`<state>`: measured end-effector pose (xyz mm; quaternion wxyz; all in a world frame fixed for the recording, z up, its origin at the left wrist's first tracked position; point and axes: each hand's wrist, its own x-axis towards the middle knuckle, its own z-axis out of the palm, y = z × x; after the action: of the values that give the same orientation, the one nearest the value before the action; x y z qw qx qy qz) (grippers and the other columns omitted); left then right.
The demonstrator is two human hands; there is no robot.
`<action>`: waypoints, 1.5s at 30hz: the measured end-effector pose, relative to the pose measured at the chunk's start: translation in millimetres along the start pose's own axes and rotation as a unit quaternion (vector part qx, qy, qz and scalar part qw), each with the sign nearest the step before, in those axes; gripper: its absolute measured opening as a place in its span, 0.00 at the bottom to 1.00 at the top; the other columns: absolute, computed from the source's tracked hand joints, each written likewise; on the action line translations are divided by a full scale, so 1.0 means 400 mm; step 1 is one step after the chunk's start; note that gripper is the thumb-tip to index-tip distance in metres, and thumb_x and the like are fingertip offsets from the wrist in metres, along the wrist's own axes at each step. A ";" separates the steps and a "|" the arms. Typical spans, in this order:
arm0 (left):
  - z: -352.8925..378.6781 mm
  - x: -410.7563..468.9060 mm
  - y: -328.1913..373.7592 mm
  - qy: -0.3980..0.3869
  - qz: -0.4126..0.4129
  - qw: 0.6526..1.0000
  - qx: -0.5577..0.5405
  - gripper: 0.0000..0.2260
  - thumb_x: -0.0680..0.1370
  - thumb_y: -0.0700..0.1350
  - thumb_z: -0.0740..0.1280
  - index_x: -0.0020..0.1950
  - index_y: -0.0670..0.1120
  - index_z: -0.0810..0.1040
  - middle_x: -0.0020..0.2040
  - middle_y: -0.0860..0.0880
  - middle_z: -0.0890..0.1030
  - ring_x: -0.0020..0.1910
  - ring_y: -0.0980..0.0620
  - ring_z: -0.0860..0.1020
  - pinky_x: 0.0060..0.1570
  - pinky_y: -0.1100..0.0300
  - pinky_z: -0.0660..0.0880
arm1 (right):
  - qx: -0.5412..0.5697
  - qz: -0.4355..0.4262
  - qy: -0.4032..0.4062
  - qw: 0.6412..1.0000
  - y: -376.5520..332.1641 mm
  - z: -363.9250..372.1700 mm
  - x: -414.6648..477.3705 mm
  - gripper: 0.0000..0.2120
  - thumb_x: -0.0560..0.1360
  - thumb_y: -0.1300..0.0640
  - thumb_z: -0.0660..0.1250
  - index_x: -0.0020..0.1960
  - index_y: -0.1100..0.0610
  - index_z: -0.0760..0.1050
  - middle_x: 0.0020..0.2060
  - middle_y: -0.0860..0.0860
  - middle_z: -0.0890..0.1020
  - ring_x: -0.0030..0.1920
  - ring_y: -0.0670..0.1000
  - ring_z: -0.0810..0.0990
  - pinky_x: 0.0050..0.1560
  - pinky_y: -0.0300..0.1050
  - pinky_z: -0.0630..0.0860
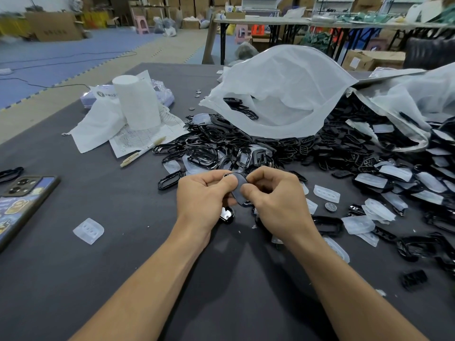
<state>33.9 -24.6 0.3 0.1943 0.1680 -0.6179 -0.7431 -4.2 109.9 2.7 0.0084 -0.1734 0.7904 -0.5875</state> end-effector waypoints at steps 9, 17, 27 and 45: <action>-0.012 0.013 -0.005 0.001 0.045 0.998 0.045 0.07 0.70 0.42 0.74 0.44 0.52 0.89 0.35 0.45 0.86 0.32 0.52 0.81 0.38 0.58 0.81 | 0.053 0.031 -0.020 0.998 -0.008 -0.004 0.003 0.09 0.70 0.68 0.72 0.41 0.54 0.83 0.32 0.52 0.85 0.31 0.47 0.78 0.36 0.49 0.76; -0.026 0.023 -0.007 -0.064 0.058 0.991 0.099 0.06 0.69 0.40 0.78 0.43 0.50 0.89 0.34 0.40 0.85 0.30 0.52 0.78 0.34 0.60 0.77 | 0.103 0.071 -0.044 0.991 -0.014 -0.035 0.013 0.13 0.71 0.73 0.71 0.40 0.57 0.86 0.29 0.51 0.82 0.28 0.44 0.74 0.30 0.36 0.71; -0.010 0.014 -0.012 -0.033 0.069 0.994 0.079 0.14 0.72 0.33 0.77 0.38 0.54 0.89 0.35 0.45 0.87 0.30 0.51 0.83 0.34 0.62 0.80 | -0.029 0.001 0.071 0.997 0.002 -0.010 0.010 0.08 0.76 0.53 0.75 0.37 0.48 0.84 0.28 0.43 0.83 0.29 0.40 0.77 0.33 0.37 0.75; -0.009 0.017 -0.032 -0.025 0.073 0.988 0.134 0.08 0.74 0.43 0.77 0.39 0.56 0.88 0.29 0.47 0.84 0.23 0.53 0.79 0.26 0.62 0.75 | -0.117 -0.038 0.039 0.992 0.005 -0.020 0.007 0.09 0.79 0.60 0.70 0.42 0.52 0.85 0.32 0.41 0.82 0.34 0.41 0.78 0.35 0.31 0.70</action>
<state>28.7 -29.2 -12.9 0.2082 0.1277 -0.7273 -0.6414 -9.2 117.0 3.8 -0.0652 -0.1802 0.8460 -0.4976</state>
